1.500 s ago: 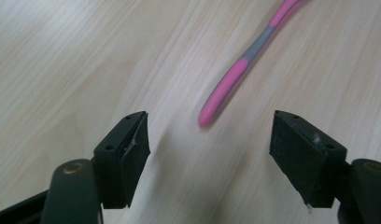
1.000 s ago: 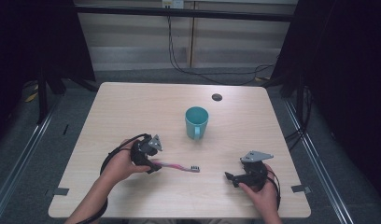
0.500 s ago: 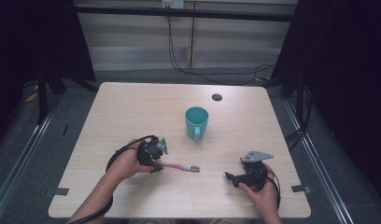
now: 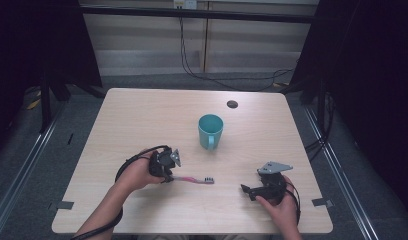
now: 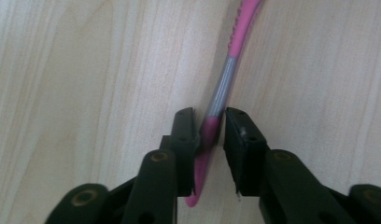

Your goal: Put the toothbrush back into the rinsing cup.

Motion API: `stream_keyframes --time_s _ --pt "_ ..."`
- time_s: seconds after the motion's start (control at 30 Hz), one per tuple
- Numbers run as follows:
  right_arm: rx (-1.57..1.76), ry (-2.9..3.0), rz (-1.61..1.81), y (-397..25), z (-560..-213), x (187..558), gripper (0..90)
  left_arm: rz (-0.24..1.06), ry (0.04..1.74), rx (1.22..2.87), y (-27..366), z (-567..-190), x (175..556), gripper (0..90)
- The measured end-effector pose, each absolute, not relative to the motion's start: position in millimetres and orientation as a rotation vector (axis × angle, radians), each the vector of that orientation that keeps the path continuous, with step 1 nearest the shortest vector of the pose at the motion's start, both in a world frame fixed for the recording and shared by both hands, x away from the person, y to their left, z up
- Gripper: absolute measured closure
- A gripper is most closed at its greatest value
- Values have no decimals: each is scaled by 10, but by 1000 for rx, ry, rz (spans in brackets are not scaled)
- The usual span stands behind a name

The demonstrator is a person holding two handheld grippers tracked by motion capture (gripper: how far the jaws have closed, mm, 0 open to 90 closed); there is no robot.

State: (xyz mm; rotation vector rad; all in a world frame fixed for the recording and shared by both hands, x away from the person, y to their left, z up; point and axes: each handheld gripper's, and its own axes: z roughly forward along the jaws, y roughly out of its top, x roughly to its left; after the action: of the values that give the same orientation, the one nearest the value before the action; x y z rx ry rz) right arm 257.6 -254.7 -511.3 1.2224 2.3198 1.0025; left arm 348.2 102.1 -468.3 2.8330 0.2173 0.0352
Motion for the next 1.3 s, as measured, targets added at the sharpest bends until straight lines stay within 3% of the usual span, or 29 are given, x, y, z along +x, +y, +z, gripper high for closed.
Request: stream_keyframes --time_s 0.1,0.57,1.3 --pt "1222 2320 1003 -2548 -5113 2576 116 1 240 2830 1017 -4686 3485 806" --pt "1212 2322 1006 -2549 -5114 2579 117 -100 316 2827 989 -4673 3470 819" --pt "1154 2312 1050 -2461 -5018 2570 152 -58 462 2586 1212 -4339 3404 820"
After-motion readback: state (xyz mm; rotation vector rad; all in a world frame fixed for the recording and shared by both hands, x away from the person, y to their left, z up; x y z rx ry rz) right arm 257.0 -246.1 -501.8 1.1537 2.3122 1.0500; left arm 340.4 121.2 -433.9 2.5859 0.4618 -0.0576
